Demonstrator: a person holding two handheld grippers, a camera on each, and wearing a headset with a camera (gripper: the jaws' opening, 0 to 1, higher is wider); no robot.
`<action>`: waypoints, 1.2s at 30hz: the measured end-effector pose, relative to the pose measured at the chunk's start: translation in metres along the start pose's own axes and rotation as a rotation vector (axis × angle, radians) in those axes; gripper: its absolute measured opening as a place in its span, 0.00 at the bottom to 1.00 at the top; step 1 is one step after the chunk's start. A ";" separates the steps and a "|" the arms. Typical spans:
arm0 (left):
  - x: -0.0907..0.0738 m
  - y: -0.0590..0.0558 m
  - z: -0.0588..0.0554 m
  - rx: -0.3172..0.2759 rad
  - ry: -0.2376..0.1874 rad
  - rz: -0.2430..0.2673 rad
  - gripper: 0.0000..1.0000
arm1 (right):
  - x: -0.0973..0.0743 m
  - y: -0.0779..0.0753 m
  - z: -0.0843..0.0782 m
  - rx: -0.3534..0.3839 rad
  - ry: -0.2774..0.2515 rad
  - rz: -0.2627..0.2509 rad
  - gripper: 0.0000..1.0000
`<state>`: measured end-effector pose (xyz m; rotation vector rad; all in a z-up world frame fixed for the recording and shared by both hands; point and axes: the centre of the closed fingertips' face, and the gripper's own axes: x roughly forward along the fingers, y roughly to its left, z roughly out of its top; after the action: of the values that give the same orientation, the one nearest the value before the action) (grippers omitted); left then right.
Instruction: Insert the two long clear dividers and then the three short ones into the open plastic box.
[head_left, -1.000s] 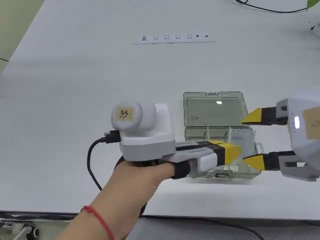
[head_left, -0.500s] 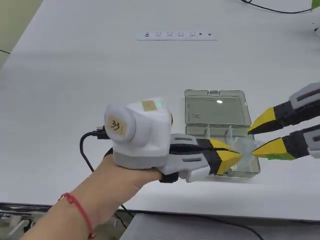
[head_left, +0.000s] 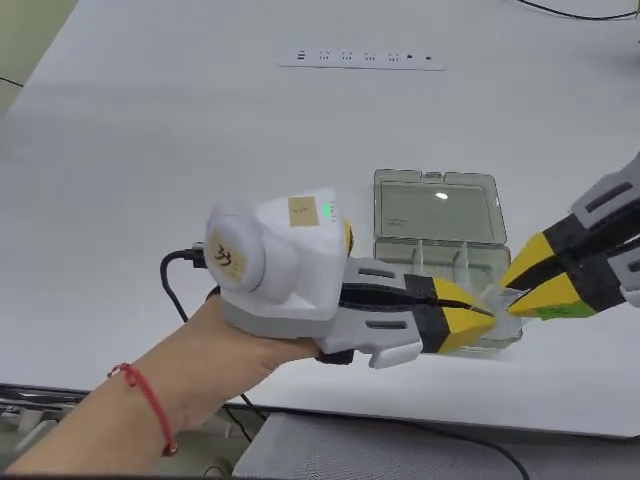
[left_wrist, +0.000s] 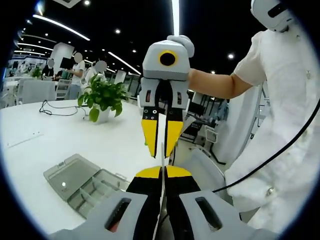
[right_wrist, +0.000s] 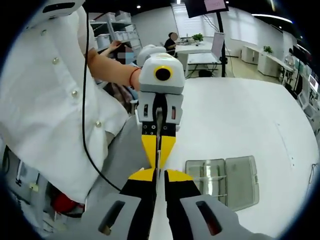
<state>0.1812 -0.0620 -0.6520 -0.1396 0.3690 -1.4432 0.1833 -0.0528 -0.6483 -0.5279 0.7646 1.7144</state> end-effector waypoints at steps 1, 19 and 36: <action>0.000 0.000 0.000 0.005 -0.003 -0.001 0.00 | 0.000 0.000 0.000 0.001 -0.003 0.007 0.06; 0.001 -0.002 -0.001 0.033 -0.004 0.008 0.00 | 0.001 0.005 -0.001 0.007 -0.010 0.020 0.02; -0.009 0.005 -0.006 0.023 0.005 0.068 0.07 | -0.009 -0.001 -0.003 0.037 -0.013 -0.061 0.02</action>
<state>0.1834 -0.0518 -0.6580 -0.1038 0.3575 -1.3802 0.1870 -0.0611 -0.6441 -0.5092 0.7617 1.6425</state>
